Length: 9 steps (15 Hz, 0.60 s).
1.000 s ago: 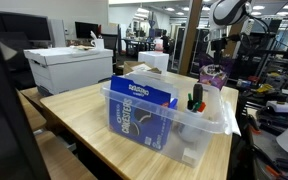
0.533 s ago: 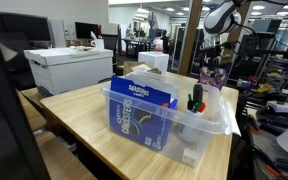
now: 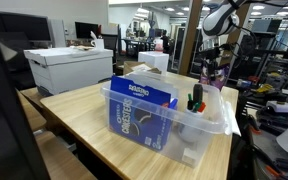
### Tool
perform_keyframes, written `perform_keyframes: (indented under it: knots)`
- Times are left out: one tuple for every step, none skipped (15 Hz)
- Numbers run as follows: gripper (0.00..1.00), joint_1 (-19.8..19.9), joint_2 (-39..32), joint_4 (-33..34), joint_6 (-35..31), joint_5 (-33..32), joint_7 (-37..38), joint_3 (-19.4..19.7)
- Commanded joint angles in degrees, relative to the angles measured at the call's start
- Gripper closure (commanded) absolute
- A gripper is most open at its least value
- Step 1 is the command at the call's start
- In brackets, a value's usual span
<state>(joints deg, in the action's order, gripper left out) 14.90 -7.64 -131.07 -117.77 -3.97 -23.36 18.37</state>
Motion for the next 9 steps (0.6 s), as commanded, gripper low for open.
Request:
perform_keyframes:
  knots:
    - [0.81,1.0,0.1,0.4,1.6,0.3,2.4,-1.2]
    - [0.86,0.8,0.3,0.5,2.2,0.2,3.0,-1.3]
    - [0.96,0.3,1.2,0.7,4.4,-0.3,4.2,-1.7]
    - [0.92,-0.5,2.6,0.8,6.7,-1.2,5.9,-2.4]
    - [0.94,-0.8,3.1,1.0,7.9,-1.5,6.6,-3.0]
    - [0.99,-1.5,4.1,1.4,9.7,-1.7,8.0,-4.1]
    - [0.98,-2.1,4.8,1.6,10.6,-2.1,8.8,-4.8]
    - [0.96,-3.9,7.1,2.1,12.4,-2.8,10.6,-6.6]
    - [0.96,-4.5,8.1,2.2,12.9,-3.3,10.7,-7.4]
